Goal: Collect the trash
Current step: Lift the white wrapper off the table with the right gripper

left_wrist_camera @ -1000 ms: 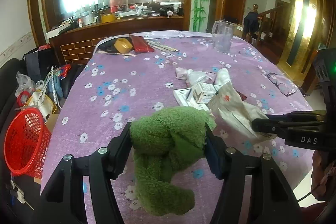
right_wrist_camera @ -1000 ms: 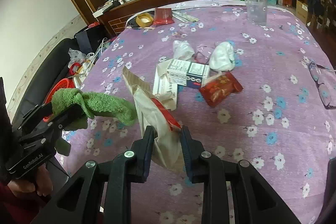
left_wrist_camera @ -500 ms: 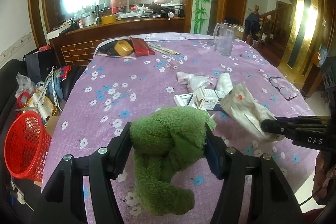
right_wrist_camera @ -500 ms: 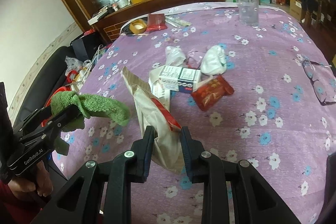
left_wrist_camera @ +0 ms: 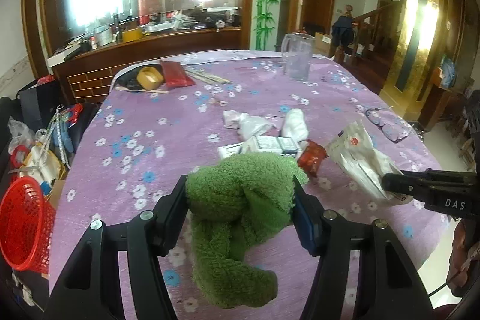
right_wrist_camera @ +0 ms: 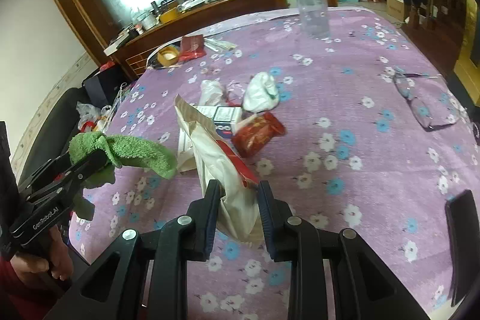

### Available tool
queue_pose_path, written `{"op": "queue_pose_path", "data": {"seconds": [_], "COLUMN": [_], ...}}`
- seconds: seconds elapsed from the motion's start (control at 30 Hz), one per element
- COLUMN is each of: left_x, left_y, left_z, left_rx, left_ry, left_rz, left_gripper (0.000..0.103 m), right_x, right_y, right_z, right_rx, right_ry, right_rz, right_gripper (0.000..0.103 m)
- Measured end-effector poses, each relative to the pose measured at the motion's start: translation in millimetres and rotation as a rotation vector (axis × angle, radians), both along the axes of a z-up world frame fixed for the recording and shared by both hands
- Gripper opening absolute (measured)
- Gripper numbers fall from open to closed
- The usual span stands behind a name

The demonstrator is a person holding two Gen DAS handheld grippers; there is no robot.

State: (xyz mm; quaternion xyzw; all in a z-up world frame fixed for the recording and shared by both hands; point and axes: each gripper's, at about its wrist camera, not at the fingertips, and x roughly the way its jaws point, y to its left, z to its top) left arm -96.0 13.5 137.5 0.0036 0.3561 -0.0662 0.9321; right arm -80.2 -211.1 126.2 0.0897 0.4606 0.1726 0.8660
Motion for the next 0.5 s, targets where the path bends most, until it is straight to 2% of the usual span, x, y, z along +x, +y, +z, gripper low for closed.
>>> {"op": "queue_pose_path", "data": {"seconds": [0.23,0.5], "left_x": [5,7], "left_y": [-18,-22], "left_z": [-1,-3], "left_rx": [-0.006,-0.006], "left_ry": [-0.001,0.006], "left_rz": [-0.056,-0.080], "left_gripper": [0.061,0.061], "right_x": [-12,-17], "right_y": [-23,-28], "right_z": [-1,-2], "right_rx": [-0.003,-0.007], "right_ry": [0.012,0.025], "right_rz": [-0.073,-0.098], "right_gripper": [0.028,0.028]}}
